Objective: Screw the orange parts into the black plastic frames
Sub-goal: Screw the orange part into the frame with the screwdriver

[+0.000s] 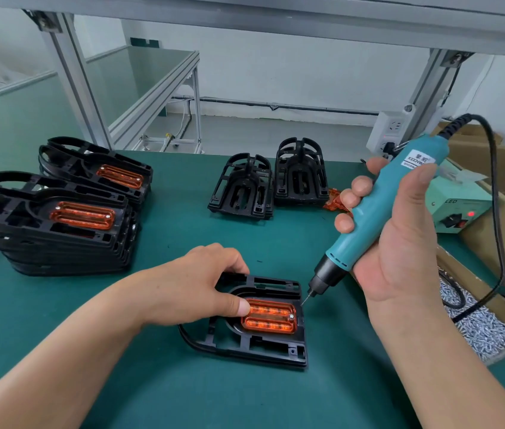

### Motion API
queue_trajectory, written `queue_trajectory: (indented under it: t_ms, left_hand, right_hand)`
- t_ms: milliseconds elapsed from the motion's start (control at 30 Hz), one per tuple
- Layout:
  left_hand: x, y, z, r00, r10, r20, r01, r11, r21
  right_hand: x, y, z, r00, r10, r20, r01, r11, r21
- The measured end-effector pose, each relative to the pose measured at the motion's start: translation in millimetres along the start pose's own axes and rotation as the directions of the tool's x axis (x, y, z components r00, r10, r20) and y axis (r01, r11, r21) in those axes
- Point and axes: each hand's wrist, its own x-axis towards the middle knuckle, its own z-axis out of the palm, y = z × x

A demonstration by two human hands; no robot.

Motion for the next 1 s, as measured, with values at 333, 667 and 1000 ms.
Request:
queue_trajectory:
  t_ms: [333,667,1000]
  left_hand:
    - [-0.4,0.7,-0.1,1.0,0.008,-0.007,-0.008,1.0,-0.011]
    - [-1.5,3.9,-0.5,1.0,0.0,-0.012,0.0,0.999,-0.032]
    - [-2.2,6.1,-1.2,1.0,-0.002,-0.008,0.002,1.0,-0.024]
  right_hand:
    - [-3.7,-0.9,1.7,1.0,0.0,0.017,0.0,0.999,-0.032]
    - [-10.7,3.5,5.9,0.993,0.023,0.119,-0.013,0.997,-0.081]
    - [-11.9,0.7,6.1,0.985,0.015,0.173,-0.003,0.998,-0.066]
